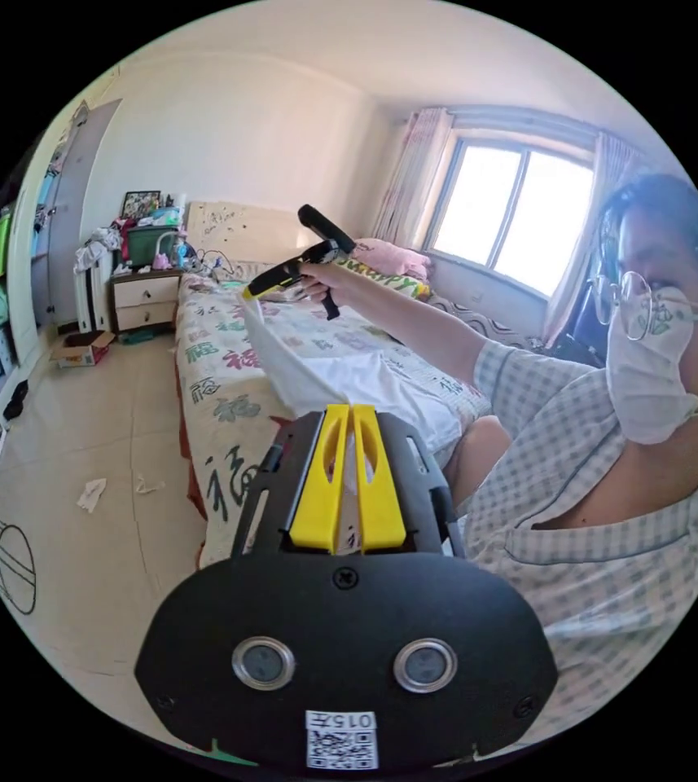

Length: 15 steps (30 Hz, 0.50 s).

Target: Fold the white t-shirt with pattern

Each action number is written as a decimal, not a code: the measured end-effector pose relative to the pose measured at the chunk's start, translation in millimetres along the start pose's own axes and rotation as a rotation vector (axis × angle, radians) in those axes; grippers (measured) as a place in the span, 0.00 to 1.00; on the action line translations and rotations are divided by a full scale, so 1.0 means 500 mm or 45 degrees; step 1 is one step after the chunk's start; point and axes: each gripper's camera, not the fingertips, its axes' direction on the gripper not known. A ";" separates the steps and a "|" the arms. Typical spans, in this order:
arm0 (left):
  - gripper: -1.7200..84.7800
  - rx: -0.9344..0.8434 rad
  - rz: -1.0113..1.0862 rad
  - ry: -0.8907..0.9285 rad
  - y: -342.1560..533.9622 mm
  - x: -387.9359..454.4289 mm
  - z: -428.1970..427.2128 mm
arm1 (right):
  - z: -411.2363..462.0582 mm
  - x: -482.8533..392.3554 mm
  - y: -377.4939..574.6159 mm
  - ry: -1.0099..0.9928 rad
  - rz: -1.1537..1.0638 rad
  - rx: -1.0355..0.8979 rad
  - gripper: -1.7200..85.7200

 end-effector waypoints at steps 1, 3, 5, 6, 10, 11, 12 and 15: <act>0.01 0.002 0.024 0.027 -0.006 0.015 0.015 | -0.023 0.018 0.022 -0.011 0.013 0.021 0.01; 0.01 -0.009 0.124 0.137 -0.031 0.079 0.088 | -0.111 0.095 0.115 -0.039 0.070 0.102 0.01; 0.01 -0.048 0.200 0.205 -0.047 0.128 0.160 | -0.167 0.157 0.191 -0.032 0.122 0.147 0.01; 0.01 -0.087 0.236 0.249 -0.054 0.157 0.217 | -0.198 0.201 0.242 -0.013 0.161 0.168 0.01; 0.01 -0.211 0.257 0.364 -0.043 0.226 0.412 | -0.254 0.353 0.385 -0.050 0.363 0.207 0.01; 0.01 -0.260 0.241 0.399 -0.033 0.243 0.478 | -0.264 0.396 0.428 -0.064 0.417 0.200 0.01; 0.01 -0.317 0.234 0.447 -0.021 0.260 0.538 | -0.274 0.434 0.467 -0.070 0.454 0.197 0.01; 0.01 -0.413 0.235 0.501 0.006 0.304 0.643 | -0.300 0.501 0.548 -0.114 0.497 0.221 0.01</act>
